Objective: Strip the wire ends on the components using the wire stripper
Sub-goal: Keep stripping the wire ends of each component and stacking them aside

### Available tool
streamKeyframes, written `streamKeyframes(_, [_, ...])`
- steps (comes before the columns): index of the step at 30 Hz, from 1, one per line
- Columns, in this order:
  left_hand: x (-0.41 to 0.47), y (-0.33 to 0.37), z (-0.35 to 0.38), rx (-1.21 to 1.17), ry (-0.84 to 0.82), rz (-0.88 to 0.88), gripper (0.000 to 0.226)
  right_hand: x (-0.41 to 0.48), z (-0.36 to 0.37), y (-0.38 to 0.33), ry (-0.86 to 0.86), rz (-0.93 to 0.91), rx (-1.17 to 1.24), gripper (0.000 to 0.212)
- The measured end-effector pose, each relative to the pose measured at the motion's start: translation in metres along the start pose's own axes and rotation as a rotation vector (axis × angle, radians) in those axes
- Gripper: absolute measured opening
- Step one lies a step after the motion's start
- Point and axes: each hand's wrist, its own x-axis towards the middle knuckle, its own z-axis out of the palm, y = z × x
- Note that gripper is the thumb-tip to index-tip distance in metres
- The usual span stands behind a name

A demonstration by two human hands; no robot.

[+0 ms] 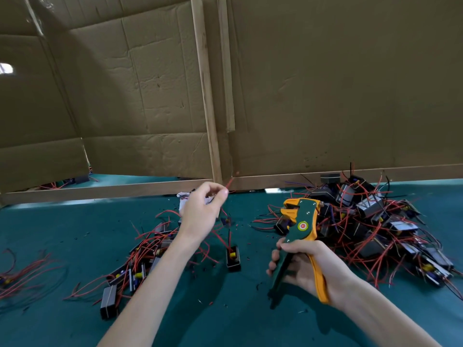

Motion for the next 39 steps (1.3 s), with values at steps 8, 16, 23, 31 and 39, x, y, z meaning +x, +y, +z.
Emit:
streamKeyframes(8, [0.001, 0.028, -0.019, -0.306, 0.203, 0.171, 0.023, -0.005, 0.003, -0.003, -0.034, -0.072, -0.012, 0.020])
streamKeyframes(16, [-0.009, 0.031, -0.002, -0.214, -0.282, 0.077, 0.008, -0.010, 0.003, -0.006, -0.167, -0.095, -0.120, 0.024])
streamKeyframes(23, [-0.020, 0.037, 0.011, -0.265, -0.288, 0.084, 0.007, -0.007, 0.005, -0.001, -0.284, -0.086, -0.232, 0.020])
streamKeyframes(31, [-0.021, 0.038, 0.011, -0.235, -0.325, 0.086, 0.006, -0.014, 0.008, -0.003, -0.370, -0.135, -0.290, 0.016])
streamKeyframes(39, [-0.017, 0.034, 0.005, -0.261, -0.403, 0.038, 0.008, -0.019, 0.013, -0.006, -0.270, -0.115, -0.387, 0.022])
